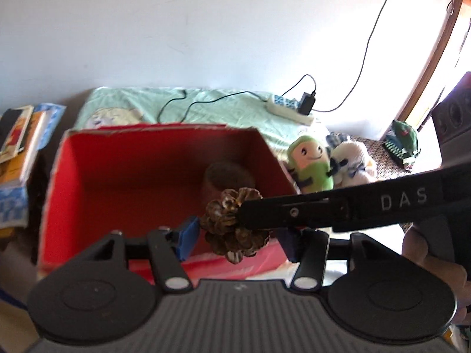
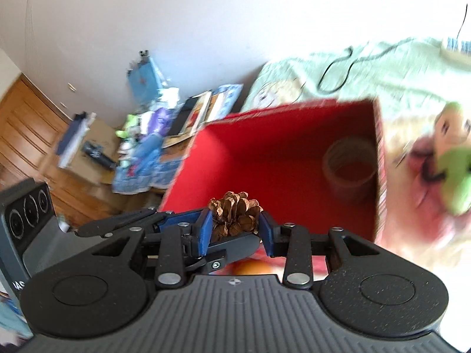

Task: Organize objects
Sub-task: 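Carry the pine cone with the right gripper over the red box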

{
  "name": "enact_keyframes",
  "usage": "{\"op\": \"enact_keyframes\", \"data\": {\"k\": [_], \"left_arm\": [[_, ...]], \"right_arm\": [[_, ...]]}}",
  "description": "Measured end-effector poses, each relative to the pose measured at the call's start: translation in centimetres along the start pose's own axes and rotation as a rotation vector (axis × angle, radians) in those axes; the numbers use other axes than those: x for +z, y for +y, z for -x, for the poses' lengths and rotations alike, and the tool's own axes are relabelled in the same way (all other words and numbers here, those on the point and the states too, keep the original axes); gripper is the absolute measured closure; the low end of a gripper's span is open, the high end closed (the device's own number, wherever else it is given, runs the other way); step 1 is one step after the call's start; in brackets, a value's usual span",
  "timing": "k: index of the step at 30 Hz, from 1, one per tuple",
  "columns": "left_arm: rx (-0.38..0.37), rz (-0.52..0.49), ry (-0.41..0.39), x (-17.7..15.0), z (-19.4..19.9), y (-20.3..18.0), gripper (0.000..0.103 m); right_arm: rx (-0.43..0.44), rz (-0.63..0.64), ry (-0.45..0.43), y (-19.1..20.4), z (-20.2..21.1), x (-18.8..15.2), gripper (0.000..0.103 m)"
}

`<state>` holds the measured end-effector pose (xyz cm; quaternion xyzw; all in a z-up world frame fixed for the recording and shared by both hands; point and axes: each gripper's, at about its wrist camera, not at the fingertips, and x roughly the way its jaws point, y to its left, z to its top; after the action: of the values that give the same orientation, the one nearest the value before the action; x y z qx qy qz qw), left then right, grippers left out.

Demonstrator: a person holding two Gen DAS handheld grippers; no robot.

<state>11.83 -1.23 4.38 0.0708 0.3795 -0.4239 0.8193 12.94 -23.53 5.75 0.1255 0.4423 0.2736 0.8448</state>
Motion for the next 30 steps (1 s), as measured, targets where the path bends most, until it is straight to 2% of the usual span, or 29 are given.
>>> {"op": "enact_keyframes", "data": {"k": [5, 10, 15, 24, 30], "left_arm": [[-0.061, 0.041, 0.056, 1.2, -4.2, 0.8, 0.047], [-0.108, 0.083, 0.138, 1.1, -8.3, 1.5, 0.047], [-0.140, 0.116, 0.224, 0.6, -11.0, 2.2, 0.047], [-0.143, 0.049, 0.279, 0.1, -11.9, 1.7, 0.043], [-0.147, 0.070, 0.288, 0.1, -10.9, 3.6, 0.040]], "right_arm": [[-0.104, 0.026, 0.077, -1.9, -2.3, 2.3, 0.066], [-0.170, 0.003, 0.189, -4.3, -4.8, 3.8, 0.066], [-0.262, 0.062, 0.324, -4.7, -7.1, 4.8, 0.066], [-0.422, 0.234, 0.550, -3.8, -12.0, 5.4, 0.067], [-0.472, 0.362, 0.687, -2.8, -14.6, 4.7, 0.067]]}}
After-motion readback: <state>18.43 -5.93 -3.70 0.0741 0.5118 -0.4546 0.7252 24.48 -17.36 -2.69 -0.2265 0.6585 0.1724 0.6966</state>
